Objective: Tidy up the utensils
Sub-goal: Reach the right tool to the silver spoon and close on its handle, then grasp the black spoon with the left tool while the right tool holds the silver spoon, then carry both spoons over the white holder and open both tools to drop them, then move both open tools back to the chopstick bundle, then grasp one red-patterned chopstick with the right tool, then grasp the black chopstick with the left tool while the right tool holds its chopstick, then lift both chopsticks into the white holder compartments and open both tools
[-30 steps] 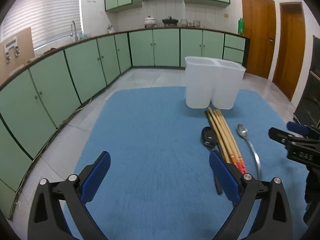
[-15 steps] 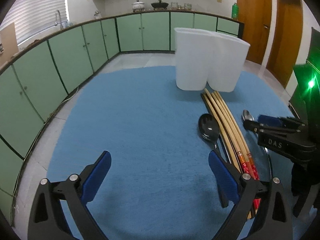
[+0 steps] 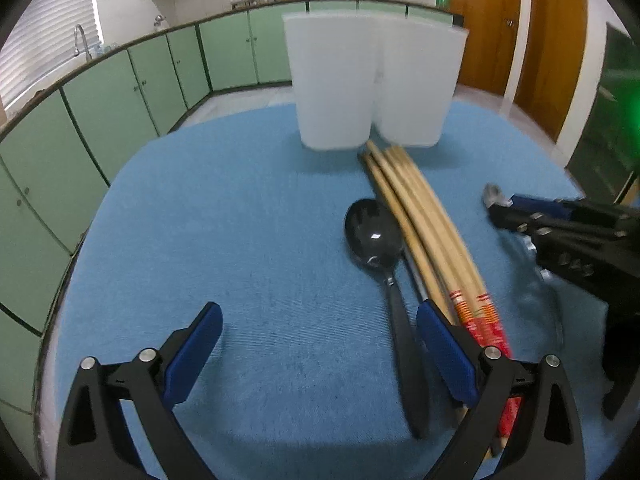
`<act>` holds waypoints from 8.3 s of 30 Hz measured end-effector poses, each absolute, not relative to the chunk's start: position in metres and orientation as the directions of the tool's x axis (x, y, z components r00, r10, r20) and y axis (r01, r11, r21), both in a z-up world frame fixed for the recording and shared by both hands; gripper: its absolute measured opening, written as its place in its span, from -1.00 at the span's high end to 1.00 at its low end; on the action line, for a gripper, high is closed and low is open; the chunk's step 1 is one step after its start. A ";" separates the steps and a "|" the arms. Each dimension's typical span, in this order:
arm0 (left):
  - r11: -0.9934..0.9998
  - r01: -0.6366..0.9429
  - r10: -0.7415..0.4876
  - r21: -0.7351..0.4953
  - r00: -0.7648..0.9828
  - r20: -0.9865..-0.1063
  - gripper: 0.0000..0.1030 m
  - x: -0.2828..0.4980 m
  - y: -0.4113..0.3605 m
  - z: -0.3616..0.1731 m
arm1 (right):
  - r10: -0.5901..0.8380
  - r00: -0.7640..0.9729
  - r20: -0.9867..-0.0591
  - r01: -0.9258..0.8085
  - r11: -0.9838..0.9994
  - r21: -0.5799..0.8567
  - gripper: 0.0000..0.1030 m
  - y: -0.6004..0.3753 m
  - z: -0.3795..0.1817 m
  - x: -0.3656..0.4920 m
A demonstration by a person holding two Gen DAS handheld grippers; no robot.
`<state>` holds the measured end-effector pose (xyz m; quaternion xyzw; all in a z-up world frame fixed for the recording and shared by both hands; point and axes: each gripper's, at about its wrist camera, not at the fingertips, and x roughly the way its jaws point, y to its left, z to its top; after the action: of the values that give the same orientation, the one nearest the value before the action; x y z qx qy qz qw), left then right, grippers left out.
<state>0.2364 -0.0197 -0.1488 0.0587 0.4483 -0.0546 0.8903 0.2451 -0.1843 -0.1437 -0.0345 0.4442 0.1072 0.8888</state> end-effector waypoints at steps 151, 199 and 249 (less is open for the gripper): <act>0.987 0.151 -0.135 -0.053 0.608 -0.782 -0.52 0.162 0.006 -0.152 | 0.196 0.573 -0.796 -0.236 0.969 0.069 -0.09 -0.155 -0.139 0.101; 0.977 0.203 -0.175 -0.062 0.602 -0.779 0.86 0.153 -0.018 -0.154 | 0.257 0.573 -0.778 -0.254 0.958 0.130 0.90 -0.170 -0.139 0.101; 0.944 0.330 -0.304 -0.002 0.868 -0.392 0.88 0.211 0.001 0.070 | 0.424 0.796 -0.433 -0.429 0.899 0.091 0.90 -0.206 0.118 0.173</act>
<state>0.2105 0.0014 0.0695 0.0327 0.1974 -0.1642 0.9659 0.1734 -0.2056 0.1184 -0.0061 0.2270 0.2250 0.9475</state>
